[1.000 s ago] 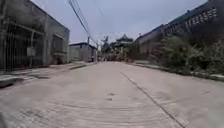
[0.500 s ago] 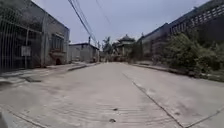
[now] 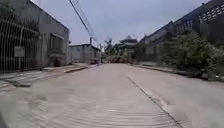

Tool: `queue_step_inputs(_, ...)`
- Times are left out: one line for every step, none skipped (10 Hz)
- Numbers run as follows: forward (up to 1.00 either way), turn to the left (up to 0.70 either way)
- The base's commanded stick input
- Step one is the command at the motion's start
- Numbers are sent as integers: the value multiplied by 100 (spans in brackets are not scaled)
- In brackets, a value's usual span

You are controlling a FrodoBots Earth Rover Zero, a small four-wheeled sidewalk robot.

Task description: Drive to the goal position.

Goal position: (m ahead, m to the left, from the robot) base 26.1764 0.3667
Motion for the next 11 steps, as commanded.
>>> queue_step_inputs(100, 0)
queue_step_inputs(100, 0)
queue_step_inputs(100, 0)
queue_step_inputs(100, 0)
queue_step_inputs(100, 0)
queue_step_inputs(100, 0)
queue_step_inputs(100, 0)
queue_step_inputs(100, 0)
queue_step_inputs(100, 0)
queue_step_inputs(100, 0)
queue_step_inputs(100, 0)
